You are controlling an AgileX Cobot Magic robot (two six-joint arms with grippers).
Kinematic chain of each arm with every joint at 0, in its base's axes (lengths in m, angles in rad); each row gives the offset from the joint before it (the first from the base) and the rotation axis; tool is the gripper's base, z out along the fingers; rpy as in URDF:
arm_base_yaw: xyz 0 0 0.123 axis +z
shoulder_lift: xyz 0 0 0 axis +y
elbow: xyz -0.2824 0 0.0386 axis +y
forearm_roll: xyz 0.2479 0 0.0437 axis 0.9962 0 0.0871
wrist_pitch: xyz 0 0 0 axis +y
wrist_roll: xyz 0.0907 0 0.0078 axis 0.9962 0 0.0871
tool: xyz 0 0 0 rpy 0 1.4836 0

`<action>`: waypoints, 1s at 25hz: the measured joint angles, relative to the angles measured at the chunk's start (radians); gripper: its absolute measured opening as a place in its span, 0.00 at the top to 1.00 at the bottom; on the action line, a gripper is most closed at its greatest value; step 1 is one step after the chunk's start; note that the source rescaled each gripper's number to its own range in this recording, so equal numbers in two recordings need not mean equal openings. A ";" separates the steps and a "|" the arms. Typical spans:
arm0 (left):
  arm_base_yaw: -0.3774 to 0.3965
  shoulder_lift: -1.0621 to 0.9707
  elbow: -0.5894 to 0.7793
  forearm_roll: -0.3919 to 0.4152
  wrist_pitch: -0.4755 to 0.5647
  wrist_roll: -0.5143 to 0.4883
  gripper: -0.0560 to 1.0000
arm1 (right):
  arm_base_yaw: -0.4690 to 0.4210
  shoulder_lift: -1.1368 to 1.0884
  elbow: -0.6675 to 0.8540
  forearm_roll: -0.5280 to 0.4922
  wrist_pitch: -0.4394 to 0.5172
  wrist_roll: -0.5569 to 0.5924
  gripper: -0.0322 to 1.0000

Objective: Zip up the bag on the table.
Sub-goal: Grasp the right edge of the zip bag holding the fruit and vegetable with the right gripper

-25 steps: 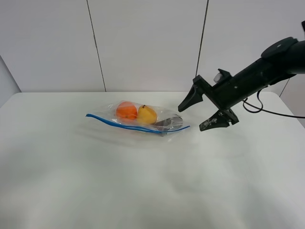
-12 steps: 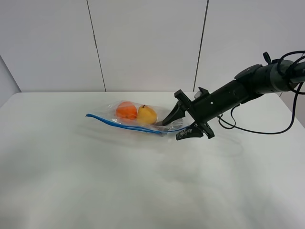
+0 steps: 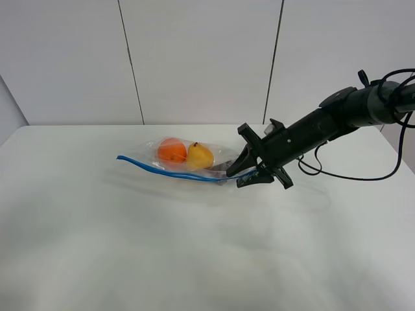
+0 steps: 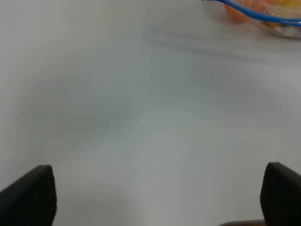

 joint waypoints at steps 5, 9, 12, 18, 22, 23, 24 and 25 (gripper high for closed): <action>0.000 0.000 0.000 0.000 0.000 0.000 0.00 | 0.000 0.000 0.000 -0.001 0.018 0.000 0.69; 0.000 0.000 0.000 0.000 0.000 0.000 0.00 | 0.000 0.000 0.000 -0.001 0.034 0.000 0.70; 0.000 0.000 0.000 0.000 0.000 0.000 0.00 | 0.000 0.000 0.000 -0.004 0.041 -0.001 0.70; 0.000 0.000 0.000 0.000 0.000 0.000 0.00 | 0.000 0.000 0.000 -0.030 0.049 -0.008 0.46; 0.000 0.000 0.000 0.000 0.000 0.000 0.00 | 0.000 0.000 -0.022 -0.065 0.052 -0.019 0.32; 0.000 0.000 0.000 0.000 0.000 0.000 0.00 | 0.000 0.000 -0.033 -0.070 0.053 -0.019 0.32; 0.000 0.000 0.000 0.000 0.000 0.000 0.00 | 0.000 0.000 -0.043 -0.074 0.054 -0.017 0.32; 0.000 0.000 0.000 0.000 0.000 0.000 0.00 | 0.000 0.000 -0.054 -0.077 0.058 -0.015 0.32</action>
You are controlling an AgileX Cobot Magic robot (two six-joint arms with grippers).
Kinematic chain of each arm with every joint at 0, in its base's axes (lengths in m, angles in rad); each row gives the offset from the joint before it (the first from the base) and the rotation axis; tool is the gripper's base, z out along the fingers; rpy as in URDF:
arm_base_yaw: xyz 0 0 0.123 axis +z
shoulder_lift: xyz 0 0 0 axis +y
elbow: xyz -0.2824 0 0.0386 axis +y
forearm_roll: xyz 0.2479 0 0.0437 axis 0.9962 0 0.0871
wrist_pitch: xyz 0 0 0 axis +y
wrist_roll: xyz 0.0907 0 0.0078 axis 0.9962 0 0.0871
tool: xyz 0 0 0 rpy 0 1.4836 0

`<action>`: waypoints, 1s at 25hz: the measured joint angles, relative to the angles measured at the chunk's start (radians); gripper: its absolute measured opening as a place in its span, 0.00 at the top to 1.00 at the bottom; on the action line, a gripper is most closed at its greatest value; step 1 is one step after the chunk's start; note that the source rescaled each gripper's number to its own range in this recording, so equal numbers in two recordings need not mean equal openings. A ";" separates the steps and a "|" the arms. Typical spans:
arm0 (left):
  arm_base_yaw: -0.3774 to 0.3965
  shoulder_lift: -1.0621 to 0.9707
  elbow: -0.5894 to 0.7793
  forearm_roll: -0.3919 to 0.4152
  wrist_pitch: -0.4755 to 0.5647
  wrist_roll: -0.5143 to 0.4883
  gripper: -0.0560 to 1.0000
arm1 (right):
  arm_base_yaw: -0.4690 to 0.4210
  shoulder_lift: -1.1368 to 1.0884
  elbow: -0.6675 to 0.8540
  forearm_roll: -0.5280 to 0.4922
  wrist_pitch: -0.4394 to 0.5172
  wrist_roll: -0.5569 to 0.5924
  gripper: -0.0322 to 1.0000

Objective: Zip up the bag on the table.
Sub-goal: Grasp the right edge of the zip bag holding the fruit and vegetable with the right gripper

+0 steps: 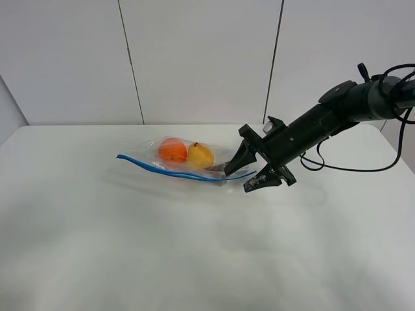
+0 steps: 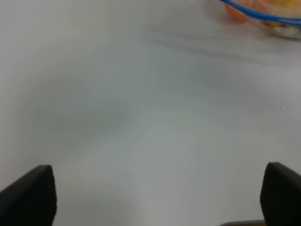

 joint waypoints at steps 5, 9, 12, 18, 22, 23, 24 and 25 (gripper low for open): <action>0.000 0.000 0.000 0.000 0.000 0.000 0.00 | 0.000 0.000 -0.039 -0.031 0.038 0.024 0.34; 0.000 0.000 0.000 0.000 0.000 0.000 0.00 | 0.000 0.000 -0.042 -0.068 0.047 0.043 0.44; 0.000 0.000 0.000 0.000 0.000 0.000 0.00 | 0.000 0.000 -0.042 -0.074 0.043 0.052 0.54; 0.000 0.000 0.000 0.000 0.000 0.000 0.00 | 0.000 0.000 -0.042 -0.076 0.024 0.056 0.68; 0.000 0.000 0.000 0.000 0.000 0.000 0.00 | 0.000 0.000 -0.042 -0.078 0.022 0.057 0.76; 0.000 0.000 0.000 0.000 0.000 0.000 0.00 | 0.000 0.000 -0.042 -0.078 0.021 0.057 0.78; 0.000 0.000 0.000 0.000 0.000 0.000 0.00 | 0.000 0.000 -0.042 -0.078 0.020 0.058 0.80; 0.000 0.000 0.000 0.000 0.000 0.000 0.00 | 0.000 0.000 -0.042 -0.078 0.019 0.059 0.82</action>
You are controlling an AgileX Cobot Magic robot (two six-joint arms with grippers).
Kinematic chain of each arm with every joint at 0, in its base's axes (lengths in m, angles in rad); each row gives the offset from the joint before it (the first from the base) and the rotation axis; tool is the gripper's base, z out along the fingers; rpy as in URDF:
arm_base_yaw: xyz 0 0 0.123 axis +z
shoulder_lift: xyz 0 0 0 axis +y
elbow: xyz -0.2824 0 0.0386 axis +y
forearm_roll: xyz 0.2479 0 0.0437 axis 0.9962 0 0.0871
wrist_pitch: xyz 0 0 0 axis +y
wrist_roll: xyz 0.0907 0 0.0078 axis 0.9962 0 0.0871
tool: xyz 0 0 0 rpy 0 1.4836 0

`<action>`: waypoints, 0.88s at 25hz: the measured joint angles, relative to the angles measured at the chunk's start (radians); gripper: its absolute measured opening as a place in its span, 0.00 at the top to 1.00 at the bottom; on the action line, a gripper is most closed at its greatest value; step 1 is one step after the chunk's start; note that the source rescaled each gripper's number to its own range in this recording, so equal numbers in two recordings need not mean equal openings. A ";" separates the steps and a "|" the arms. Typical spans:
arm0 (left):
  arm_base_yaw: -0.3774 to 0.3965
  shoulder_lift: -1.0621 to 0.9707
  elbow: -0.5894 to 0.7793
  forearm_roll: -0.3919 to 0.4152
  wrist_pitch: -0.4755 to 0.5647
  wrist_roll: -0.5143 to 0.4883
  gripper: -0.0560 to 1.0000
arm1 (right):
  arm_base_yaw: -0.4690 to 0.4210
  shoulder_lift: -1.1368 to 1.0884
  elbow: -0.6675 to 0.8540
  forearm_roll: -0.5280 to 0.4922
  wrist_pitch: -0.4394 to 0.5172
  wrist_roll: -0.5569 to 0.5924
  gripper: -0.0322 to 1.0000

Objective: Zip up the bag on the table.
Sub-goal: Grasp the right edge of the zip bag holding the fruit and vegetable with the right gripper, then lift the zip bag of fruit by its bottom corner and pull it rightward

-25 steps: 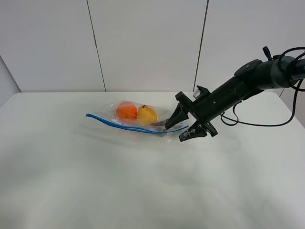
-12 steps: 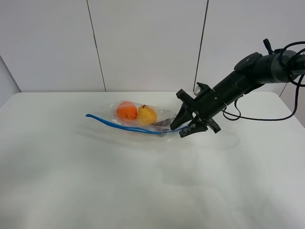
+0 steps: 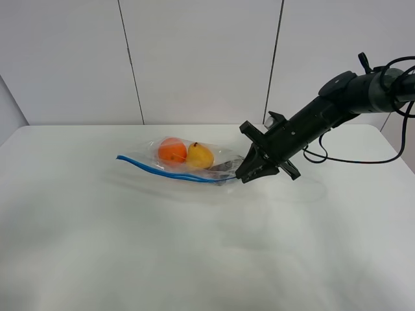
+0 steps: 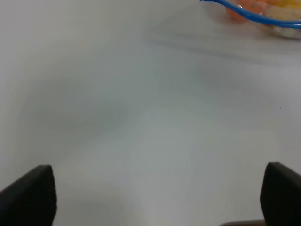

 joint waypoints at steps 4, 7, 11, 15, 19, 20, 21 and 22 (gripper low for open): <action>0.000 0.000 0.000 0.000 0.000 0.000 0.00 | 0.000 0.000 0.000 0.000 -0.001 0.000 0.96; 0.000 0.000 0.000 0.000 0.000 0.000 0.00 | 0.000 0.000 0.000 0.000 -0.009 0.000 0.97; 0.000 0.000 0.000 0.000 0.000 0.000 0.00 | 0.000 0.000 0.000 0.000 -0.012 0.000 0.97; 0.000 0.000 0.000 0.000 0.000 0.000 0.00 | 0.000 0.000 0.000 0.000 -0.013 0.000 0.97; 0.000 0.000 0.000 0.000 0.000 0.000 0.00 | 0.000 0.000 0.000 0.001 -0.015 -0.013 0.97; 0.000 0.000 0.000 0.000 0.000 0.000 0.00 | 0.000 0.000 0.000 0.004 -0.014 -0.021 0.97; 0.000 0.000 0.000 0.000 0.000 0.000 0.00 | 0.000 0.000 0.000 0.009 -0.014 -0.030 0.97; 0.000 0.000 0.000 0.000 0.000 0.000 0.00 | 0.000 0.000 0.000 0.020 -0.014 -0.041 0.97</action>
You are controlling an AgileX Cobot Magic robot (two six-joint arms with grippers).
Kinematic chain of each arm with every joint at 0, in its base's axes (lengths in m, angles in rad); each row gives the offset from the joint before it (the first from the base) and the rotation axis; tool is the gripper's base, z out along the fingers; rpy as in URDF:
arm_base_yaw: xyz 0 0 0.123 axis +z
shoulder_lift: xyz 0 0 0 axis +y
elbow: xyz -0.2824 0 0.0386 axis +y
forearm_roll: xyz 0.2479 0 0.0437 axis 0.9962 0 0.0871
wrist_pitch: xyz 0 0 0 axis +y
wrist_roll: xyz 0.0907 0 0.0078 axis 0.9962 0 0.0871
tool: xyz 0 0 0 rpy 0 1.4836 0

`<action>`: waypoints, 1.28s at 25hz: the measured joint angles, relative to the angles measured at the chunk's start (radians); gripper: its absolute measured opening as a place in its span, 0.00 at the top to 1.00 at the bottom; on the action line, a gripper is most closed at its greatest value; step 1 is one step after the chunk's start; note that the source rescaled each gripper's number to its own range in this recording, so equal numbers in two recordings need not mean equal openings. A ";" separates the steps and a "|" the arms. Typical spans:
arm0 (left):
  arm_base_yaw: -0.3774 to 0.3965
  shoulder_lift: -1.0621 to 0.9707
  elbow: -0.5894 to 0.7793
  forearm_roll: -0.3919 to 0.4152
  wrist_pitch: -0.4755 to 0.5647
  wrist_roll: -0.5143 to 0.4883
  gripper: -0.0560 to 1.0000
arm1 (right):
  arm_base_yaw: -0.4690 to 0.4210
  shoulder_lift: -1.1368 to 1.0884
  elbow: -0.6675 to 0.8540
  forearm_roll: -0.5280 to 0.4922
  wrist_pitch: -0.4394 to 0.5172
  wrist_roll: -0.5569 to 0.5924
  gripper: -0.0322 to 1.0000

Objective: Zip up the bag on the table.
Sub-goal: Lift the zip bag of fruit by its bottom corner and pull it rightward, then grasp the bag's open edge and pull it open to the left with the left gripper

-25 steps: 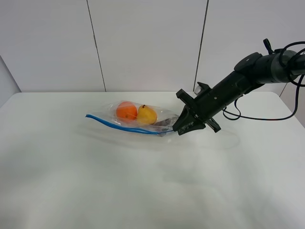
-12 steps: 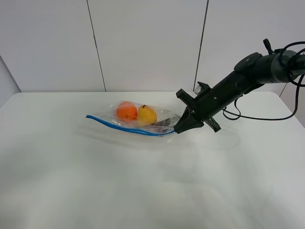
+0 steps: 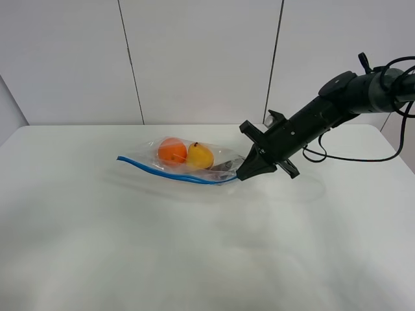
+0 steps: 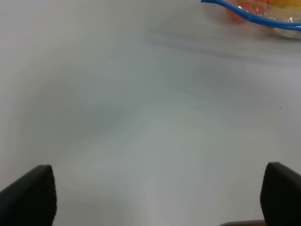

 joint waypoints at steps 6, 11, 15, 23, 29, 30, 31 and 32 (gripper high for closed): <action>0.000 0.000 0.000 0.000 0.000 0.000 0.00 | 0.000 0.000 0.000 0.080 -0.003 -0.062 0.97; 0.000 0.000 0.000 0.000 0.000 0.000 0.00 | 0.000 0.000 0.000 0.147 -0.010 -0.120 0.97; 0.000 0.000 0.000 0.000 0.000 0.000 0.00 | 0.000 0.000 0.000 0.148 -0.024 -0.126 0.97; 0.000 0.000 0.000 0.000 0.000 0.000 0.00 | 0.000 0.000 0.000 0.149 -0.028 -0.126 0.97; 0.000 0.000 0.000 0.000 0.000 0.000 0.00 | 0.000 0.000 0.000 0.150 -0.029 -0.126 0.97; 0.000 0.000 0.000 0.000 0.000 0.000 0.00 | 0.000 0.000 0.000 0.150 -0.030 -0.126 0.97; 0.000 0.000 0.000 0.000 0.000 0.000 0.00 | 0.000 0.000 0.000 0.150 -0.031 -0.126 0.97; 0.000 0.000 0.000 0.000 0.000 0.000 0.00 | 0.000 0.000 0.000 0.150 -0.032 -0.126 0.97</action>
